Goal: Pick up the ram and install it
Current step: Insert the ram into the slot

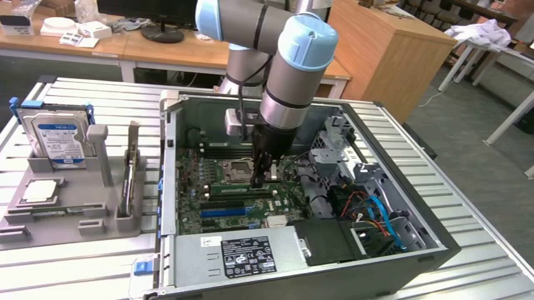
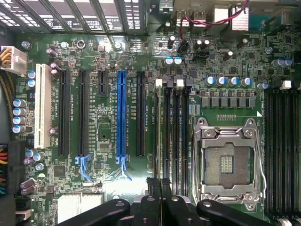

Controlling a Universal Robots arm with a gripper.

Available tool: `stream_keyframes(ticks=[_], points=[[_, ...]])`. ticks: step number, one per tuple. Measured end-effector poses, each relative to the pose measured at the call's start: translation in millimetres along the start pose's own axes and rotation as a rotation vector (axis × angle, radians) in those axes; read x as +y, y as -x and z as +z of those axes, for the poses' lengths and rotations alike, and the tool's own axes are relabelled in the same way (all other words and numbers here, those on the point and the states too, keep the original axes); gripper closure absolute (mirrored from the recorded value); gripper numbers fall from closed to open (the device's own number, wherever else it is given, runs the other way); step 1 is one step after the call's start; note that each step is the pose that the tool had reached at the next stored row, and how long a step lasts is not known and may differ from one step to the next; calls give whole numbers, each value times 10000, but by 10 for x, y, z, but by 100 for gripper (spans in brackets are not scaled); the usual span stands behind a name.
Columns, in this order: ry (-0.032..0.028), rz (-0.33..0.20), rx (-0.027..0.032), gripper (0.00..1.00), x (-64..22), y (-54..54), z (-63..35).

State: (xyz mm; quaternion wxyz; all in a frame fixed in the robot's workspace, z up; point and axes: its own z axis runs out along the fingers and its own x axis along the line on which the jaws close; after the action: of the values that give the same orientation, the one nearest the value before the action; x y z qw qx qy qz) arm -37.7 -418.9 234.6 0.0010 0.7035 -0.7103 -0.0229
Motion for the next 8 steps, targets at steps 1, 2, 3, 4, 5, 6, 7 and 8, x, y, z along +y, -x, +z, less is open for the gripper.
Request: stream_keyframes(ticks=[1,2,3,4,5,6,7,8], points=[[0,0,0,89,0,0,0],[0,0,0,89,0,0,0],[0,0,0,89,0,0,0],[0,0,-1,89,0,0,1],[0,0,-1,89,0,0,1],[-1,0,-1,89,0,0,1],[-1,0,-1,89,0,0,2],[-2,0,-4,89,0,0,6]])
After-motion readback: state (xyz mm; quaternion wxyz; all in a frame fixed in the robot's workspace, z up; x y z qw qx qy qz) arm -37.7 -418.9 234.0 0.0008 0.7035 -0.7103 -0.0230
